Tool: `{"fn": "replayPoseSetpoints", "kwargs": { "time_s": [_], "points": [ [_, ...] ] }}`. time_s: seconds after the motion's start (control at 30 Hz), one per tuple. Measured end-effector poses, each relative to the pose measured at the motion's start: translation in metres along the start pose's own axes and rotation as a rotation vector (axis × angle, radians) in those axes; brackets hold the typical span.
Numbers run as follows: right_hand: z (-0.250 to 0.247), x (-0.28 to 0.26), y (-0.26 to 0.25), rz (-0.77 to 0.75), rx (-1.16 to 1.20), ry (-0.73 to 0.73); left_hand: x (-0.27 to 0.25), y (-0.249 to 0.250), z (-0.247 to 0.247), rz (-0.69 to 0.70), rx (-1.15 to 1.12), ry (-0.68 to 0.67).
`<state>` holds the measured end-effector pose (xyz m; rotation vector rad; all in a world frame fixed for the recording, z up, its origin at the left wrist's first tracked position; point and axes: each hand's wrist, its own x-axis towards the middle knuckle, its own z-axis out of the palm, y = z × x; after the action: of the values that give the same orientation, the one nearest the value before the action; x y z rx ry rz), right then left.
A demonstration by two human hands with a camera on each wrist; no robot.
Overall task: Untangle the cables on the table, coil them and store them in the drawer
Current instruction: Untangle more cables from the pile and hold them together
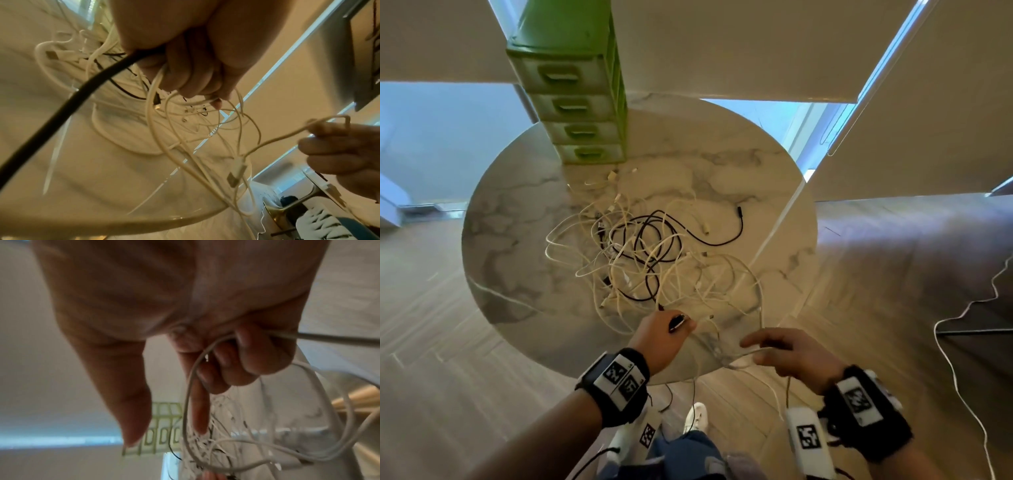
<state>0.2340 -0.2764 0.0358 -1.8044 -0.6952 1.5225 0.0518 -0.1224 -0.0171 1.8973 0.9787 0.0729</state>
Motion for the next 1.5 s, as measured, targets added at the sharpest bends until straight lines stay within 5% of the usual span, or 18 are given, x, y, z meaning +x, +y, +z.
{"fn": "replayPoseSetpoints", "kwargs": {
  "time_s": [0.07, 0.17, 0.27, 0.47, 0.63, 0.9, 1.13, 1.23, 1.4, 1.5],
  "points": [
    [-0.008, -0.009, 0.001, -0.039, 0.206, 0.096, -0.001, 0.0, -0.003, -0.014, -0.095, 0.013],
    [-0.001, 0.001, 0.004, -0.091, 0.193, 0.367, -0.004, 0.005, -0.006, -0.031, -0.285, 0.009],
    [0.027, 0.02, -0.002, -0.154, 0.231, 0.448, -0.006, 0.01, -0.007, -0.013, -0.39, -0.002],
    [0.074, 0.049, -0.016, -0.102, 0.145, 0.363, -0.008, 0.017, -0.004, -0.028, -0.467, -0.076],
    [0.082, 0.053, -0.019, -0.043, 0.362, 0.252, -0.008, 0.013, -0.005, -0.053, -0.47, -0.057],
    [0.083, 0.057, -0.021, -0.053, 0.427, 0.294, -0.012, 0.008, 0.0, 0.002, -0.474, 0.004],
    [0.079, 0.056, -0.03, -0.069, 0.434, 0.29, -0.017, 0.019, 0.017, -0.005, -0.406, 0.3],
    [0.074, 0.056, -0.029, -0.094, 0.366, 0.268, -0.018, 0.02, 0.017, -0.071, -0.544, 0.375],
    [0.062, 0.052, -0.021, -0.1, 0.252, 0.149, -0.016, 0.017, 0.009, 0.081, -0.355, 0.097],
    [0.055, 0.053, -0.018, -0.123, 0.079, 0.156, -0.016, 0.015, 0.007, 0.09, -0.268, 0.079]
  ]
}}
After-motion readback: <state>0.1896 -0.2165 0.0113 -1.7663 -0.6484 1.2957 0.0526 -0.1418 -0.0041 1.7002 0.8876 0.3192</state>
